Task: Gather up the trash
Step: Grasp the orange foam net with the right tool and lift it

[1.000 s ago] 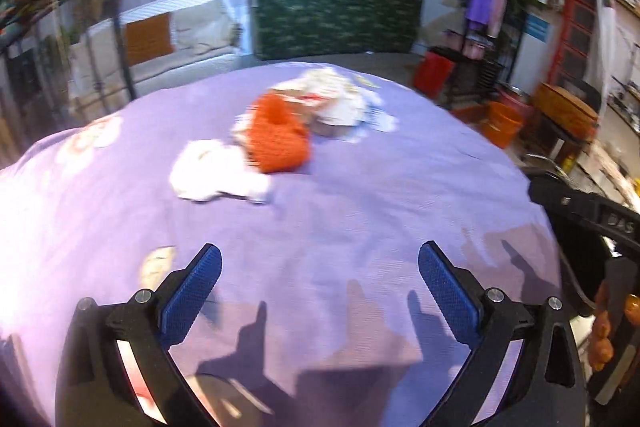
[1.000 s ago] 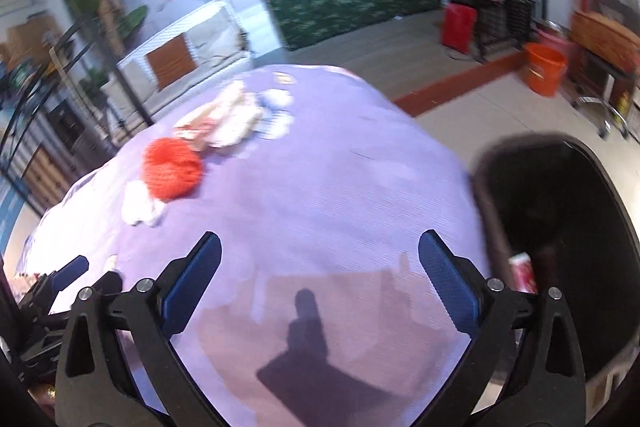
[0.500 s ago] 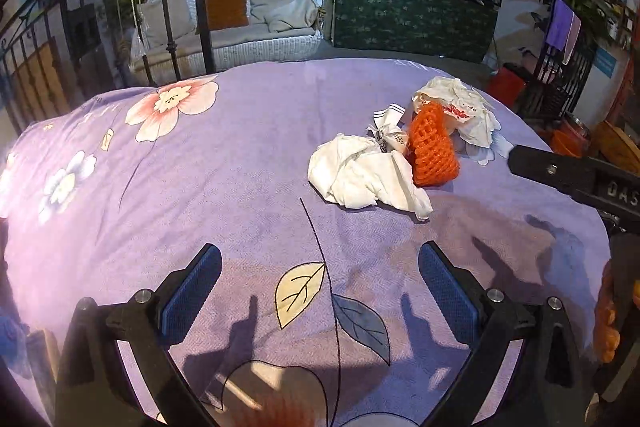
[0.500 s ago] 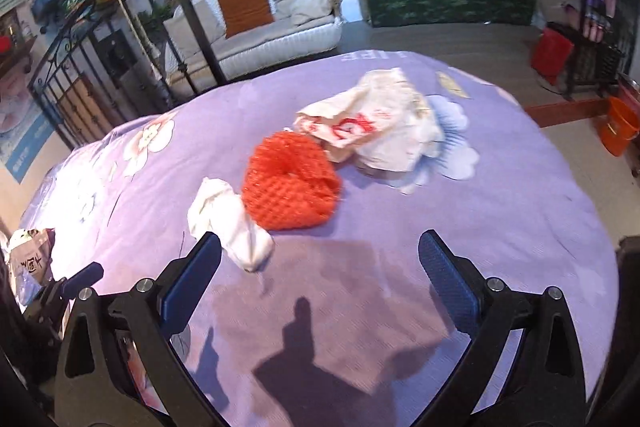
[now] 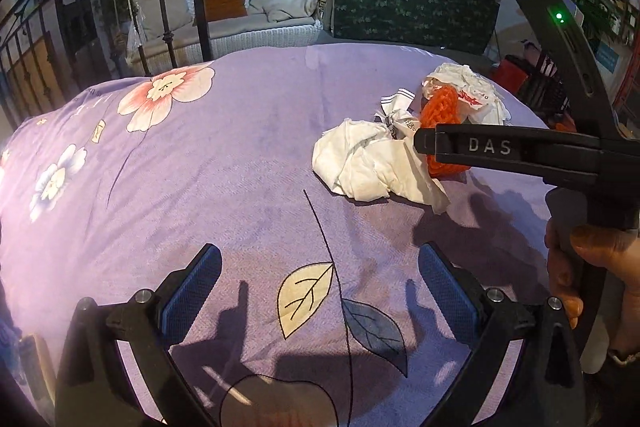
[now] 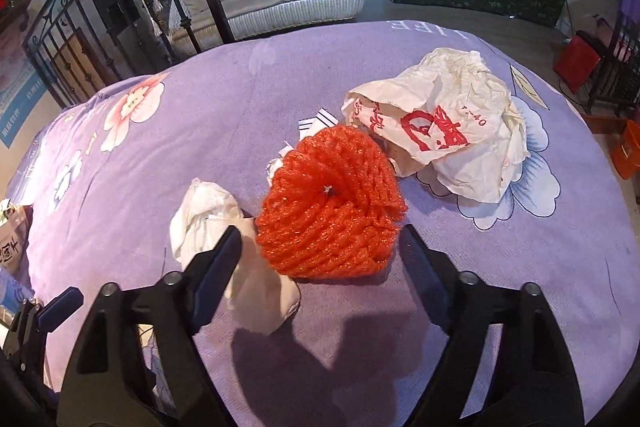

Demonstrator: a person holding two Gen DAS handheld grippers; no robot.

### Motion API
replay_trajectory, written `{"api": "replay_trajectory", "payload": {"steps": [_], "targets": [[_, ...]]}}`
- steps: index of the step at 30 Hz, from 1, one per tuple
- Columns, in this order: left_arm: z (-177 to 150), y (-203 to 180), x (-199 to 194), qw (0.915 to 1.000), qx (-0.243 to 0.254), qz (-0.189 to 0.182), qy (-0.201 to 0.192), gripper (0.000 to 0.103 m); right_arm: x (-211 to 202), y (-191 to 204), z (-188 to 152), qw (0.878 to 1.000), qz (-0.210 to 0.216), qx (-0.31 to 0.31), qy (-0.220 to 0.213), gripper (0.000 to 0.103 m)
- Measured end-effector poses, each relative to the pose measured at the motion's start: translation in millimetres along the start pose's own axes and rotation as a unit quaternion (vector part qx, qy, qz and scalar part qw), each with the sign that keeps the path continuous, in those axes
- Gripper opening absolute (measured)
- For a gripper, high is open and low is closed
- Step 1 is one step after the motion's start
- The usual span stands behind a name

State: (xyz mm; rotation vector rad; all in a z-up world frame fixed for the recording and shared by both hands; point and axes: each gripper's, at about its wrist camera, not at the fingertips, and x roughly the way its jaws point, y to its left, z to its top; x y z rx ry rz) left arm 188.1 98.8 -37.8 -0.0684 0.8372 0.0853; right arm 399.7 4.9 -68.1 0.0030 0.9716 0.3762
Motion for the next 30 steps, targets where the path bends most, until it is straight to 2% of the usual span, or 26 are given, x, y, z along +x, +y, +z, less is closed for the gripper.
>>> {"api": "replay_trajectory", "payload": {"steps": [2,3,7,11,18,23,30], "targets": [[0.1,-1.1,1.6,1.0000,0.001,-0.003,0.003,0.097,1.3,-3.6,-1.1,1.000,0.002,0.002,0.002,0.055],[0.2,-1.2,2.5,1.0000,0.001,-0.005,0.005,0.097,1.2,-5.5,-2.3,1.000,0.006,0.003,0.004,0.052],[1.9,-1.6,6.7,0.9997,-0.001,-0.020,0.010,0.097,-9.1,-11.5,-6.5,1.000,0.014,0.009,-0.004,0.026],[8.6,-1.8,12.9,0.9989,-0.007,-0.042,0.018,0.096,-25.5,-16.2,-9.8,0.999,0.026,0.017,-0.015,0.015],[27.2,-8.8,25.8,0.9955,-0.021,-0.088,0.028,0.094,-59.0,-21.5,-23.1,0.999,0.012,0.017,-0.051,0.013],[34.3,-26.7,41.1,0.9942,-0.009,-0.100,0.037,0.090,-78.3,-33.2,-32.3,0.997,0.017,0.043,-0.064,0.013],[47.2,-42.4,72.5,0.9947,-0.002,-0.080,0.064,0.081,-98.5,-47.6,-51.2,0.996,0.012,0.062,-0.069,0.013]]}}
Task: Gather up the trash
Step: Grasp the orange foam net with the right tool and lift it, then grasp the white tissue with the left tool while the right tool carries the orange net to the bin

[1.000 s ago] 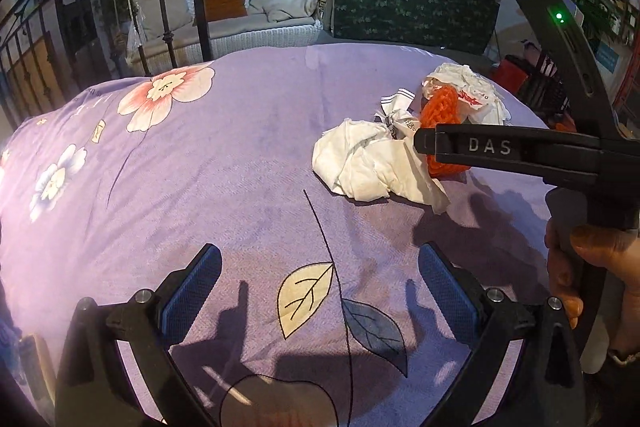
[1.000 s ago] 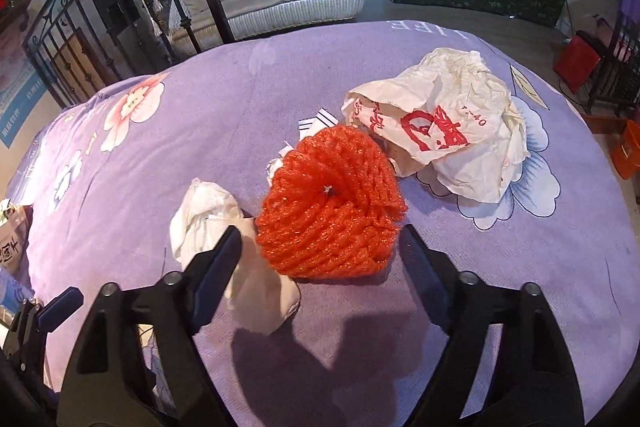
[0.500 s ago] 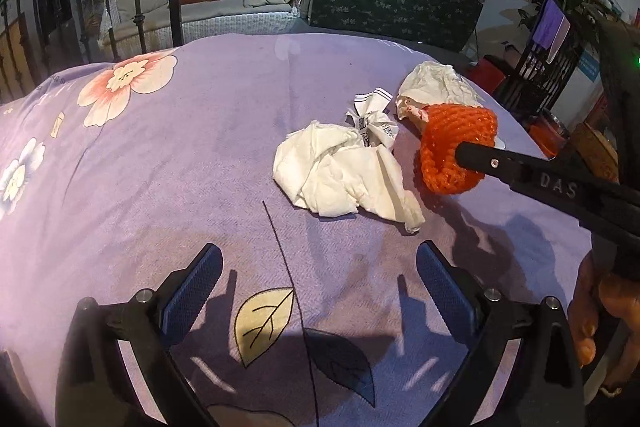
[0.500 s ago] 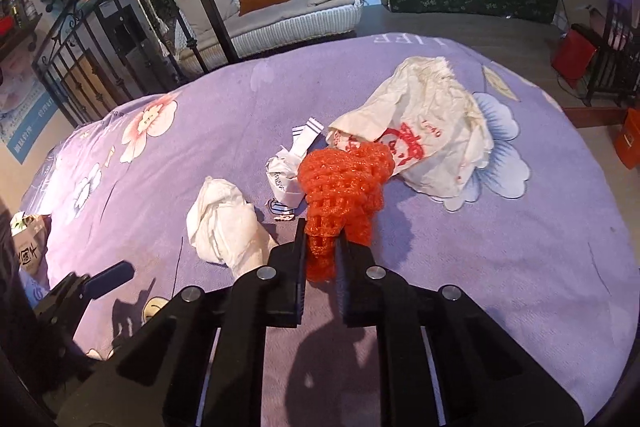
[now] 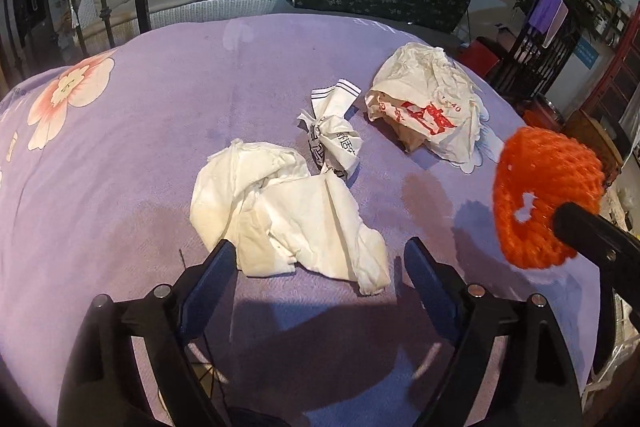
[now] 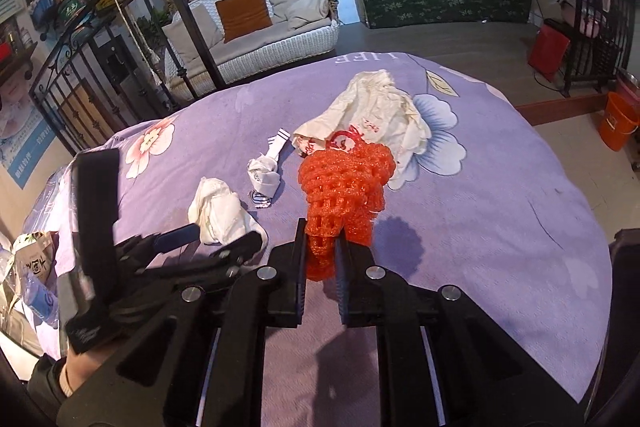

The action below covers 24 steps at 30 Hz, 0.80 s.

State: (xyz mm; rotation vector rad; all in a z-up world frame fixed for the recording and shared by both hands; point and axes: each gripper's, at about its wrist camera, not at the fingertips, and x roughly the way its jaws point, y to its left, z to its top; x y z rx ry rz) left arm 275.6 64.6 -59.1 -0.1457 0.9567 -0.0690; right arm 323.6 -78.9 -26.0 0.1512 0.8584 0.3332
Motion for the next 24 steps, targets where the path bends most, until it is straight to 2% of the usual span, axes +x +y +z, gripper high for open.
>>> {"api": "replay_trajectory", "payload": {"steps": [4,7,9,12,14,18,24], "targets": [[4.7,6.5,10.0,0.9997,-0.017,0.018,0.008,0.070,-5.9,-7.7,-9.0,1.000,0.000,0.013,0.003,0.013],[5.1,10.4,7.1,0.9993,-0.023,0.030,0.002,0.056,-9.1,-11.6,-13.8,1.000,0.000,0.019,0.003,0.013],[3.7,15.8,3.7,0.9989,-0.032,0.034,-0.002,0.041,-10.9,-13.6,-16.2,1.000,0.000,0.022,0.002,0.013],[1.1,24.3,0.5,0.9984,-0.048,0.031,-0.005,0.025,-11.6,-15.6,-18.8,1.000,0.001,0.027,0.003,0.013],[-1.4,27.0,-3.3,0.9981,-0.054,0.028,-0.006,0.019,-12.1,-17.2,-20.9,1.000,0.004,0.029,0.005,0.013],[-6.2,29.2,-11.6,0.9979,-0.062,0.016,-0.009,0.016,-16.9,-21.1,-24.9,0.999,0.006,0.033,0.003,0.013],[-19.8,22.0,-33.4,0.9985,-0.046,0.012,-0.026,0.016,-22.7,-28.7,-33.6,0.999,0.004,0.037,0.002,0.013]]}}
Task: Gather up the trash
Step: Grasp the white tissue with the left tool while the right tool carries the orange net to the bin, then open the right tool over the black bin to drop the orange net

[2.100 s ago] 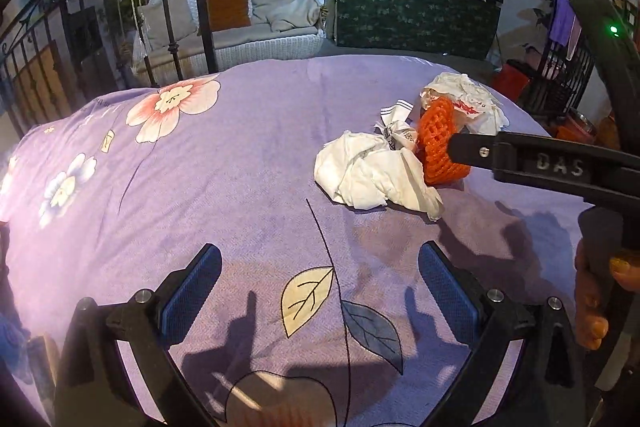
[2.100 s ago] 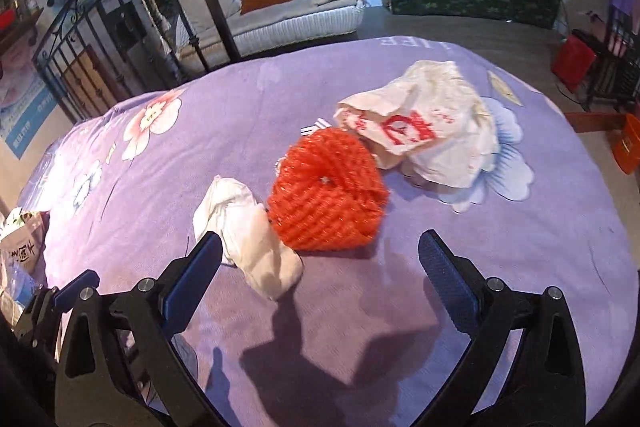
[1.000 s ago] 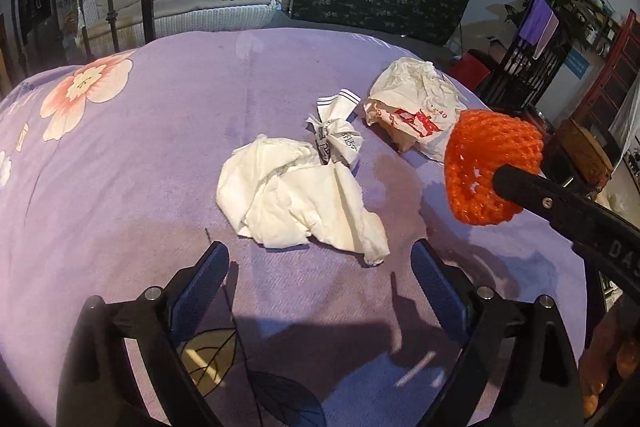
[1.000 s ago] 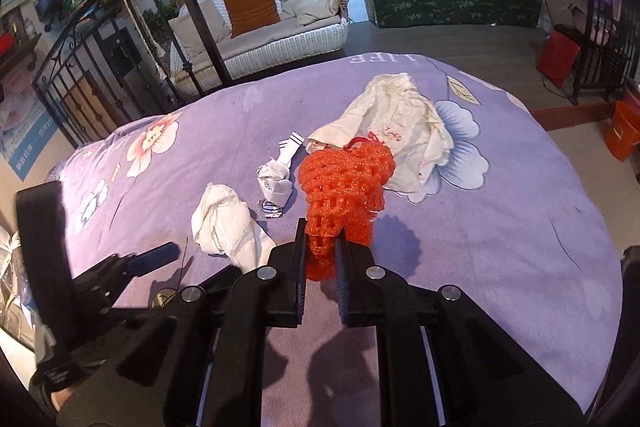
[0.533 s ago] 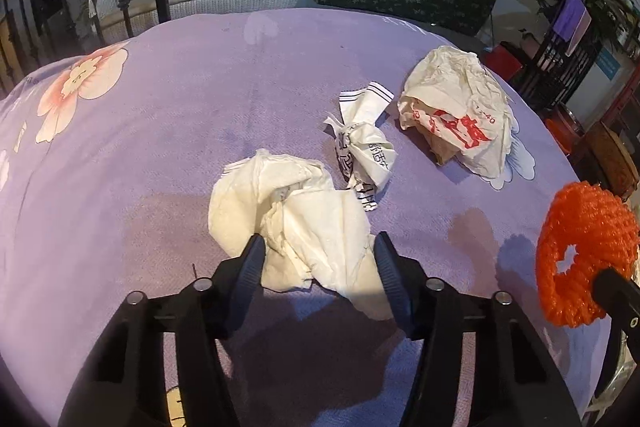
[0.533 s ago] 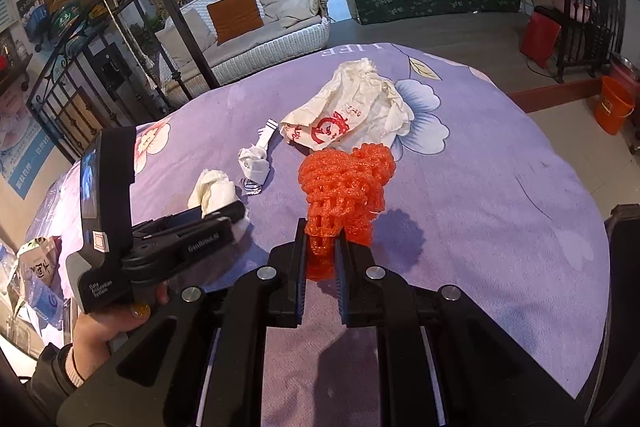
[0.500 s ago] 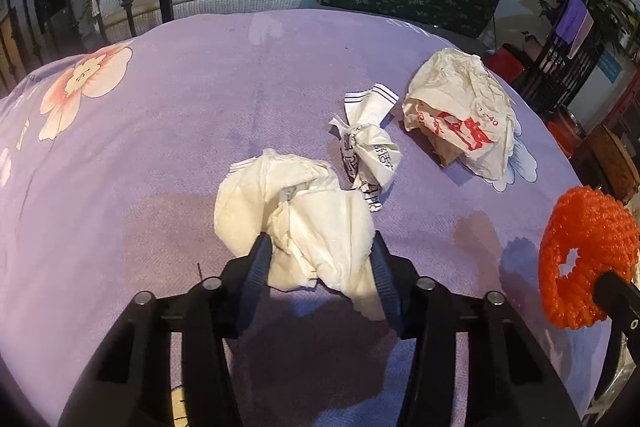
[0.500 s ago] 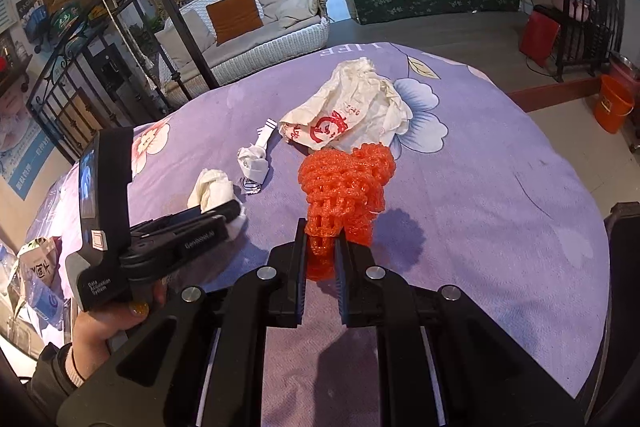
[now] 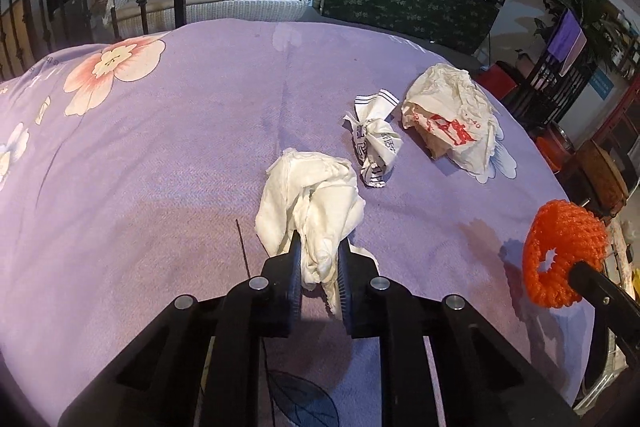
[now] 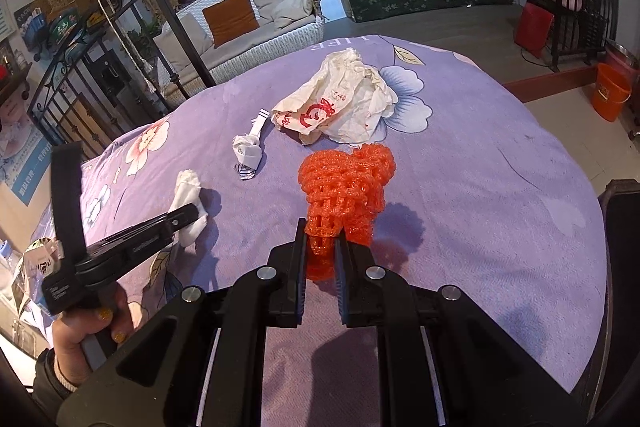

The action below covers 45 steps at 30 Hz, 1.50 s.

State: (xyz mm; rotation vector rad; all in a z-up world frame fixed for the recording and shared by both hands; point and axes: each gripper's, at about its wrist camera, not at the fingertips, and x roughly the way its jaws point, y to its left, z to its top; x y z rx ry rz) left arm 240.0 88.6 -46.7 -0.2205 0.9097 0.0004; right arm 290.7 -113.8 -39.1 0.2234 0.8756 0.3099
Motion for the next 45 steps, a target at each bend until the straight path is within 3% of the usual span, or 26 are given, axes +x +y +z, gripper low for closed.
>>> {"api": "replay_trajectory", "payload": {"steps": [9,21,33,45], "targets": [[-25.3,-17.4,-27.2,0.9992,0.012,-0.036,-0.007,0.016,-18.9,-8.2,-14.3,1.000,-0.004,0.005,-0.008,0.013],[-53.7,-68.2,-52.8,0.9947,0.060,-0.082,-0.014,0.016,-68.0,-29.3,-35.5,0.999,-0.019,0.016,-0.044,0.013],[-71.5,-123.1,-60.1,0.9858,0.111,-0.127,-0.007,0.016,-125.6,-108.4,-61.7,0.990,-0.079,0.085,-0.075,0.013],[-84.0,-185.1,-61.0,0.9709,0.176,-0.162,-0.009,0.016,-148.7,-200.1,-86.4,0.967,-0.180,0.165,-0.077,0.013]]}}
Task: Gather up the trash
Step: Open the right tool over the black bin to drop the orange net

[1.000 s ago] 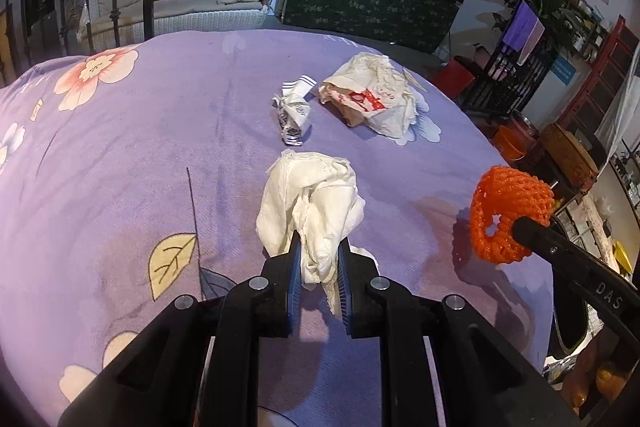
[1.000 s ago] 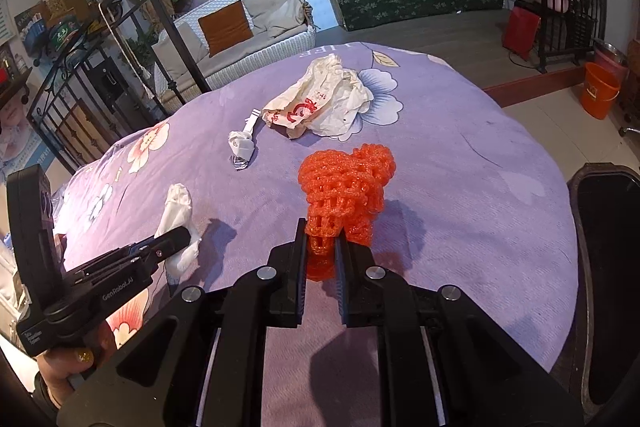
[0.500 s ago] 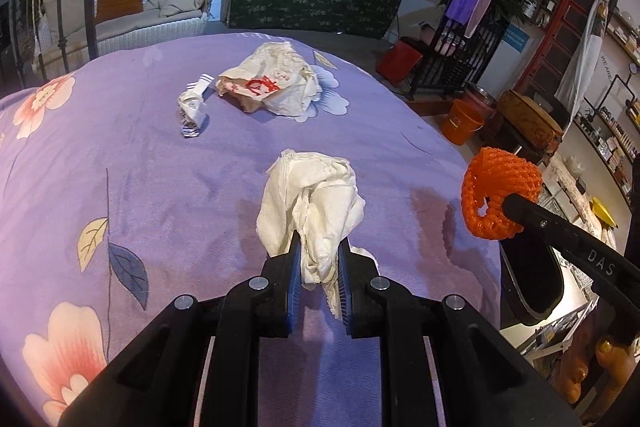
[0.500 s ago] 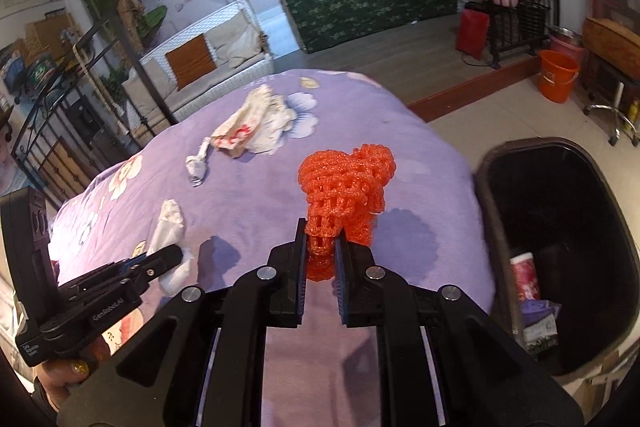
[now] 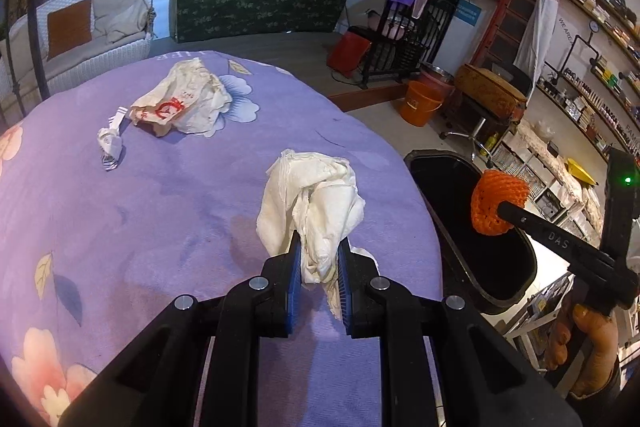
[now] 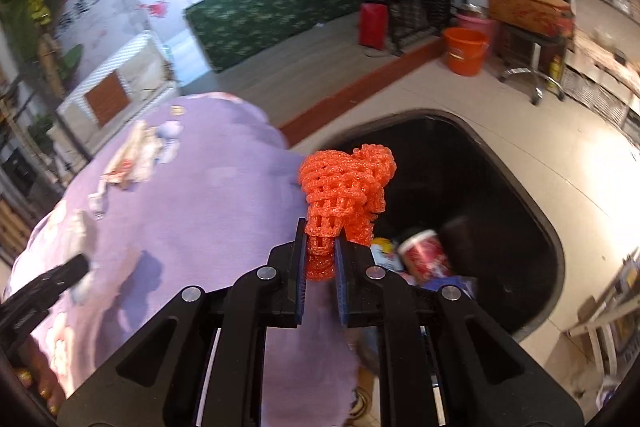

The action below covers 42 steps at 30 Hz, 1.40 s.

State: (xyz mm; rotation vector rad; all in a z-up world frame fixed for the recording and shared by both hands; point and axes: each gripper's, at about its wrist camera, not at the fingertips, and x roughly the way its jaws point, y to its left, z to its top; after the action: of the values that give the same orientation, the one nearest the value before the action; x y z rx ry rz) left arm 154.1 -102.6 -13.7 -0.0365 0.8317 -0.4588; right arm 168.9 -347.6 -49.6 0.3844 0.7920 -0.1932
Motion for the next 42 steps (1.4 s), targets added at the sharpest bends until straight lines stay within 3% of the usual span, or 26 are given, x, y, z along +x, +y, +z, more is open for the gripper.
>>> {"api": "replay_trajectory", "payload": {"steps": [9,10,12,13,14,23,34,42], "targets": [[0.3,-26.8,9.3,0.9994,0.032,-0.014,0.006,0.016,45.2,-49.6,-15.0,0.996,-0.051,0.055,0.050,0.014],[0.3,-28.4,10.2,0.9992,0.035,-0.016,0.006,0.016,49.0,-54.4,-17.0,0.995,-0.054,0.059,0.056,0.019],[0.0,-30.5,11.8,0.9991,0.037,-0.017,0.008,0.016,53.4,-61.1,-20.5,0.994,-0.058,0.070,0.062,0.041],[-0.1,-31.6,12.8,0.9991,0.037,-0.018,0.009,0.016,54.2,-62.8,-21.0,0.993,-0.062,0.074,0.063,0.062],[-0.4,-32.9,13.6,0.9990,0.038,-0.020,0.011,0.016,53.8,-64.8,-22.4,0.993,-0.069,0.080,0.060,0.073],[0.9,-43.1,21.4,0.9983,0.042,-0.036,0.020,0.016,32.3,-62.6,-18.3,0.994,-0.082,0.071,0.015,0.075],[9.3,-88.2,45.6,0.9933,0.076,-0.079,0.037,0.016,-1.9,-63.7,-15.1,0.994,-0.087,0.060,-0.027,0.083],[8.8,-126.4,69.7,0.9871,0.105,-0.107,0.059,0.016,-12.7,-86.7,-17.4,0.991,-0.104,0.083,-0.032,0.083]]}}
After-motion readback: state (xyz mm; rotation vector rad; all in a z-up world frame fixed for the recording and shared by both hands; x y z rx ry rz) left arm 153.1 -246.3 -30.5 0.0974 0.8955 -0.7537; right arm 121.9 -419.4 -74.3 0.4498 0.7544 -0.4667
